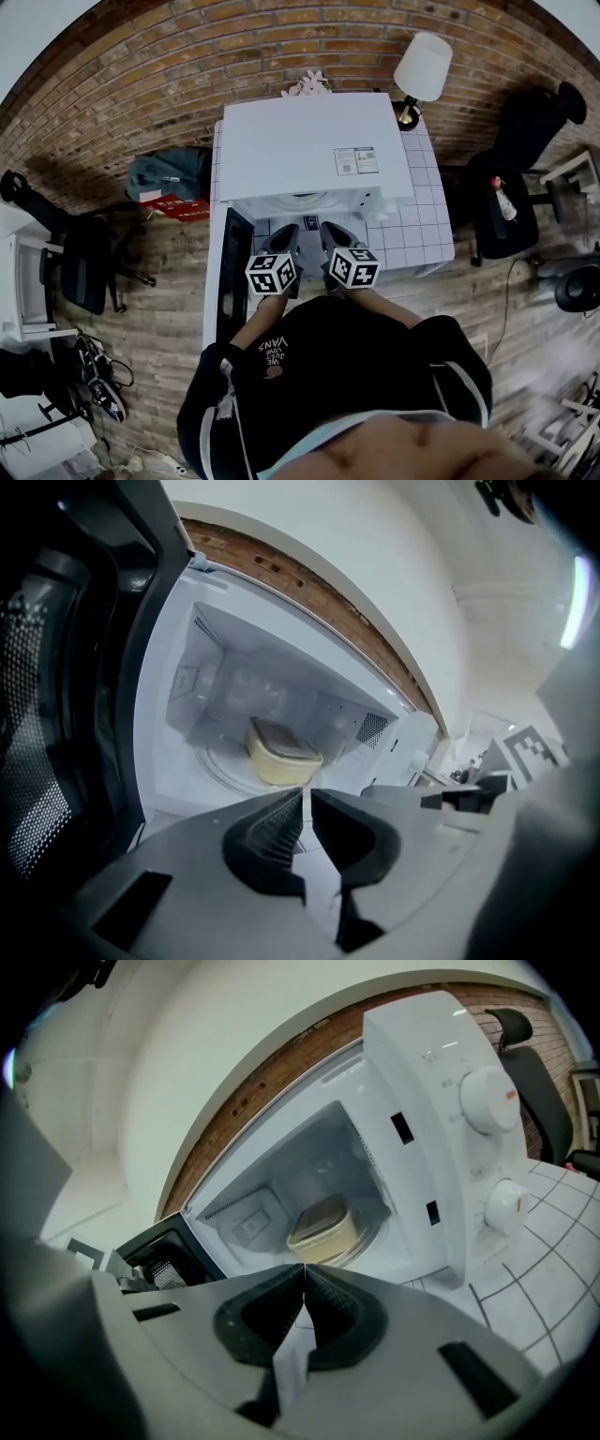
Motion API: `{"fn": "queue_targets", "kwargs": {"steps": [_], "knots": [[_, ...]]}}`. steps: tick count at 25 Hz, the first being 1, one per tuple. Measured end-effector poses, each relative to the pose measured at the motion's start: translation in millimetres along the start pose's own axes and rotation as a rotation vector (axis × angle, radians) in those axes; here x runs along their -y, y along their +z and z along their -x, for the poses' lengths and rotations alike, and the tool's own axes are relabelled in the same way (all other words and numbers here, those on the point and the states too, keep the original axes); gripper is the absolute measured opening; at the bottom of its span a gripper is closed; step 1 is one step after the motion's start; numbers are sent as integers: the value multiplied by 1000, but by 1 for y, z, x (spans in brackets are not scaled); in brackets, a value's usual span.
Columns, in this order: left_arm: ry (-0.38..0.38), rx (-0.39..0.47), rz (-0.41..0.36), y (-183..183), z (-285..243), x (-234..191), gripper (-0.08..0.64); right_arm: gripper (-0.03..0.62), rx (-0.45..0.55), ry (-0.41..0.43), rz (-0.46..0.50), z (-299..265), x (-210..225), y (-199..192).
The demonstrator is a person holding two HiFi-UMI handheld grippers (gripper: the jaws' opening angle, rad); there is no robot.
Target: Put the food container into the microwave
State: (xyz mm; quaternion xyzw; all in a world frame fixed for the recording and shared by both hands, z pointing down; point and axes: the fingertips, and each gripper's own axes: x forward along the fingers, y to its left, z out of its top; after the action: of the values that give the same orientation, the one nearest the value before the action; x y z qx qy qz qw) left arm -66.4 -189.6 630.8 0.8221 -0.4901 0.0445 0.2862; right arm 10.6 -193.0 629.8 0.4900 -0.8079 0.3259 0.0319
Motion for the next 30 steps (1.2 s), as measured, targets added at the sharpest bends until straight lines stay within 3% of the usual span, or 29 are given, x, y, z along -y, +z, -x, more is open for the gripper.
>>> {"fn": "queue_targets", "kwargs": {"steps": [30], "knots": [[-94,-20,-40,-40,66,30,32,5,23,-78,-2,62,-24,-49]]}}
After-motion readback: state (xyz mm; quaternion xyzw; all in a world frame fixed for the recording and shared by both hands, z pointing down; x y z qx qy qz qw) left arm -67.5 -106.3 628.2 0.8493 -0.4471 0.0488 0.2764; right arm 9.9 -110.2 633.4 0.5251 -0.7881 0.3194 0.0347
